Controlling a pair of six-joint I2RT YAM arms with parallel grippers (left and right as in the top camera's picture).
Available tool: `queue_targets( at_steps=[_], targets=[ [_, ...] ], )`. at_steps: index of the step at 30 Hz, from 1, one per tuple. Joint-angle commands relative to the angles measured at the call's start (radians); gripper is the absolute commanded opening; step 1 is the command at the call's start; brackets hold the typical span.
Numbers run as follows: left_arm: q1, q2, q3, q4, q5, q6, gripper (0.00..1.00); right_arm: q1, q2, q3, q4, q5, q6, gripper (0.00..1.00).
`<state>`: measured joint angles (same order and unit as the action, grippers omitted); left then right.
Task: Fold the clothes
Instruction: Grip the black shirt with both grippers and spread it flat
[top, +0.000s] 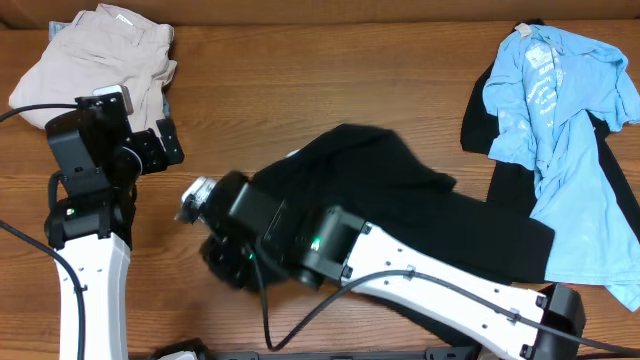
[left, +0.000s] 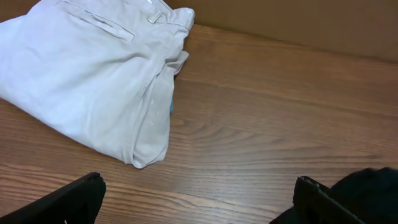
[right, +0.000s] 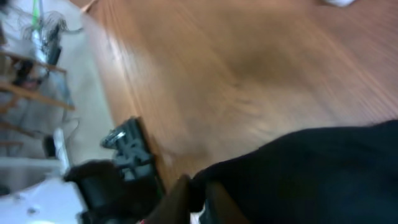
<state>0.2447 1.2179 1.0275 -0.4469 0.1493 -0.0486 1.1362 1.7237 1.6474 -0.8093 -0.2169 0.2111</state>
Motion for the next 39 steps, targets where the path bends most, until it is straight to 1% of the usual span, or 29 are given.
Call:
queue_targets(
  at_steps=[1,3,5,10,12,15,19,22,25,28,31,36,39],
  targets=[
    [0.004,0.006,0.023,0.007,-0.003,0.027,1.00,-0.055,-0.040,0.079,-0.036,0.006,0.057,0.49],
    [0.003,0.006,0.023,0.009,0.002,0.027,1.00,-0.123,-0.064,0.114,-0.097,0.006,0.081,0.54],
    [0.003,0.006,0.023,0.007,0.028,0.027,1.00,-0.196,-0.085,0.130,-0.139,0.007,0.103,0.57],
    [-0.017,0.007,0.023,0.006,0.158,0.032,1.00,-0.449,-0.109,0.130,-0.244,0.055,0.138,0.62],
    [-0.055,0.011,0.023,0.005,0.193,0.075,0.96,-0.548,-0.103,0.124,-0.281,0.077,0.138,0.63],
    [-0.166,0.036,0.023,-0.002,0.177,0.133,0.94,-0.697,-0.080,0.106,-0.316,0.098,0.133,0.66],
    [-0.323,0.111,0.023,0.001,0.106,0.174,0.95,-0.839,-0.058,0.068,-0.326,0.096,0.129,0.68],
    [-0.437,0.198,0.023,0.011,0.080,0.222,0.94,-0.928,-0.042,0.054,-0.343,0.096,0.095,0.69],
    [-0.531,0.290,0.023,0.031,0.044,0.263,0.94,-0.992,-0.028,0.054,-0.366,0.096,0.069,0.70],
    [-0.592,0.360,0.023,0.056,-0.014,0.263,0.94,-1.015,-0.023,0.054,-0.379,0.096,0.064,0.70],
    [-0.629,0.415,0.023,0.069,-0.048,0.262,0.93,-1.016,-0.019,0.053,-0.384,0.096,0.047,0.70],
    [-0.674,0.513,0.023,0.078,-0.162,0.262,0.92,-1.013,-0.005,0.053,-0.407,0.096,0.047,0.71],
    [-0.680,0.549,0.023,0.086,-0.176,0.261,0.91,-1.013,-0.002,0.053,-0.409,0.096,0.048,0.71]
  ],
)
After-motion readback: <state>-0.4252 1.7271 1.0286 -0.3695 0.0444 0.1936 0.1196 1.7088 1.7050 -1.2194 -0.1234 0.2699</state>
